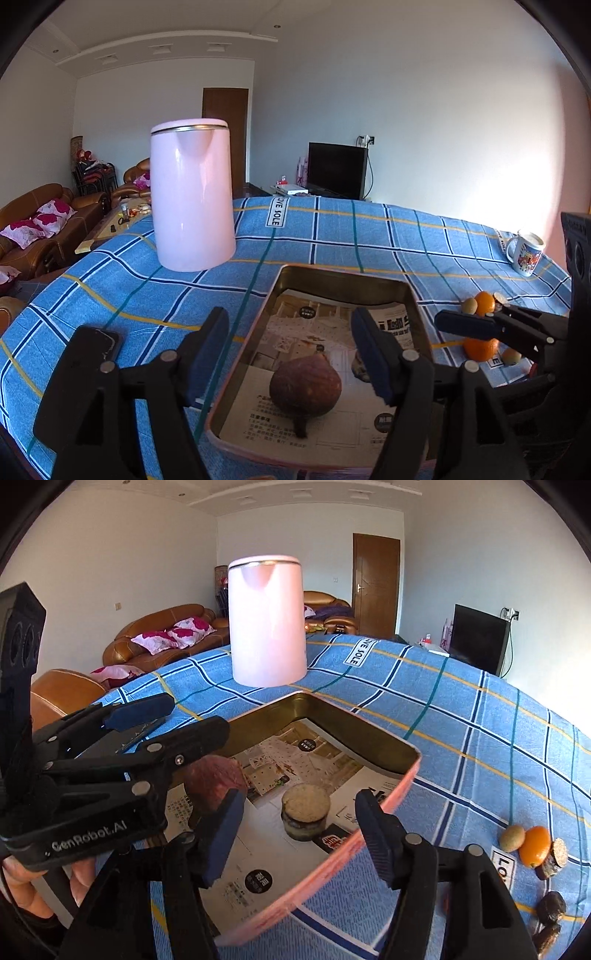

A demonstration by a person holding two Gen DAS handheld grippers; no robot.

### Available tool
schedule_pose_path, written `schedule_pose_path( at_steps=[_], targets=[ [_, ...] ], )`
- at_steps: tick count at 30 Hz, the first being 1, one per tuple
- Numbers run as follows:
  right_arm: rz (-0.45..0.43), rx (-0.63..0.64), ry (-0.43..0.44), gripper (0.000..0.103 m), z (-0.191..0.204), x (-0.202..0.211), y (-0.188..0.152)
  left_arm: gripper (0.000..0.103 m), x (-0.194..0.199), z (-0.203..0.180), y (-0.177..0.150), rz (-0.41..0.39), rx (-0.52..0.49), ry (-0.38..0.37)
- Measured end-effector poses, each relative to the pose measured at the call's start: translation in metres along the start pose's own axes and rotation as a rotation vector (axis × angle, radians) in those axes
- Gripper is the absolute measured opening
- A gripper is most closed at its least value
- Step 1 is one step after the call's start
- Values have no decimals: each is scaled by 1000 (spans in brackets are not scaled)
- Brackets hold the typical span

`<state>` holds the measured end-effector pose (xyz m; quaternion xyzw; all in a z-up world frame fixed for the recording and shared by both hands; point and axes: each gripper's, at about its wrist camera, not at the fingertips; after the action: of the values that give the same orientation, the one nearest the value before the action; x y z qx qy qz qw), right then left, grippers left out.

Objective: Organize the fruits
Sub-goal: 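Grasp a large orange with the right gripper while the left gripper moves toward a kiwi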

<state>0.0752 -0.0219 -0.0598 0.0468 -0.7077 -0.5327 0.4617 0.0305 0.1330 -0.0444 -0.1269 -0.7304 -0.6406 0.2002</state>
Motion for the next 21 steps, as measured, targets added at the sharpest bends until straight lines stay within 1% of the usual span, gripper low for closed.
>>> schedule_pose_path(
  at_steps=[2,4,7,9,11,13,15,17,20,21],
  targets=[
    [-36,-43,6,65,-12,22,-6,71,6,-10,0,-12,-16,-22],
    [-55,-62,-20,65,-26,44,-18,71,11,-24,-2,-19,-43,-46],
    [-69,-103,-112,65,-55,80,-47,71,12,-47,-6,-10,-67,-111],
    [-57,-151,-180,65,-78,99,-69,71,11,-68,-10,6,-94,-154],
    [-40,-199,-241,65,-100,115,-90,71,7,-90,-15,24,-135,-188],
    [-23,-236,-277,65,-116,123,-105,71,3,-112,-20,49,-174,-225],
    [-7,-253,-281,65,-125,124,-114,71,-2,-132,-24,73,-207,-256],
    [4,-259,-271,65,-130,120,-117,71,-5,-148,-28,88,-245,-269],
    [18,-260,-227,65,-129,116,-117,71,-11,-164,-30,108,-273,-285],
    [29,-262,-216,61,-129,111,-116,71,-12,-167,-31,117,-275,-288]
  ],
)
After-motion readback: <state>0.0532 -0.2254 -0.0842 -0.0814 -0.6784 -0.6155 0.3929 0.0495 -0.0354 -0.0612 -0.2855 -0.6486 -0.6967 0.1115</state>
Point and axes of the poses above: each gripper's, at about its wrist camera, not at the fingertips, and x roughly against the way its jaws point, z to its left, y to its top, and after that the axes turned 3 degrees about -y, right-handed
